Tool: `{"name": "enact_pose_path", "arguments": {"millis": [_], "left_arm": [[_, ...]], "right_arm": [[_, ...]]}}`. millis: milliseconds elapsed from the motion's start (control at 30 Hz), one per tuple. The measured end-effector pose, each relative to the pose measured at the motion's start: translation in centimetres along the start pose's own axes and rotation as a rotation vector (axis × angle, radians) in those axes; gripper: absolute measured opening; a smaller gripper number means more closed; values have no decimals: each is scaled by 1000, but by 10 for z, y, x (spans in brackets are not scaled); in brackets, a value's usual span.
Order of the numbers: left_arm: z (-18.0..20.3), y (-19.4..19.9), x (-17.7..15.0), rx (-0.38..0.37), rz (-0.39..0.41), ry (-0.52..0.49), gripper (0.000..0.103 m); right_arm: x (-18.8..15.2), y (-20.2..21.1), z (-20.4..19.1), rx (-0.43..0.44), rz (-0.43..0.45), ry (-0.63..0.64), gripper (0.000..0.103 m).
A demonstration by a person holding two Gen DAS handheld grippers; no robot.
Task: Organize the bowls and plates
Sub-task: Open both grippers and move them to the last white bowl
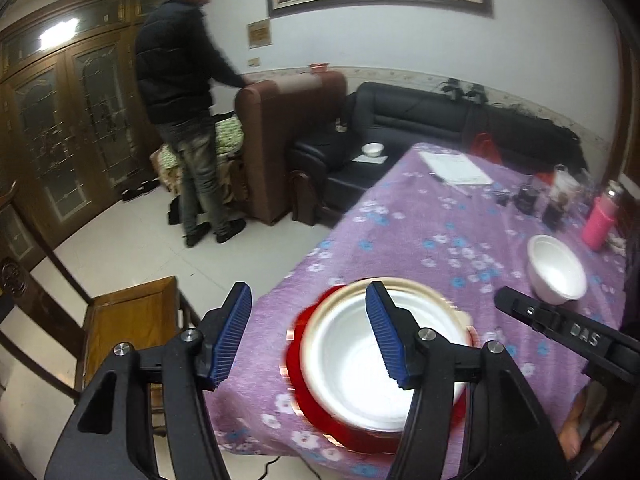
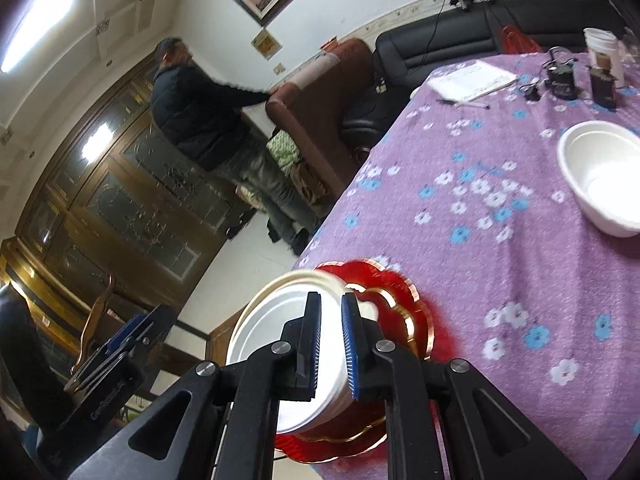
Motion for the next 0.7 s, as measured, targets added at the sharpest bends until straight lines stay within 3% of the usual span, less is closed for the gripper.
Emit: {"name": "enact_pose_path", "arguments": {"millis": [200, 367, 467, 700], "left_arm": [[67, 21, 5, -108, 23, -103, 62], [127, 31, 8, -205, 6, -159, 64], [160, 29, 9, -253, -24, -163, 75], [231, 0, 25, -306, -95, -134, 76]], "right_arm": [[15, 35, 45, -6, 62, -83, 18], [26, 87, 110, -33, 158, -196, 25], [29, 126, 156, -79, 231, -261, 34], [42, 182, 237, -143, 298, -372, 47]]}}
Point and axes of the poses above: each gripper's, at about its wrist camera, not at the fingertips, and y roughly against the way its jaws point, z to its right, x to its top, the point moved 8 cm from there along -y, roughly the way its jaws point, and after that the axes turned 5 degrees about -z, right-handed, at the moved point
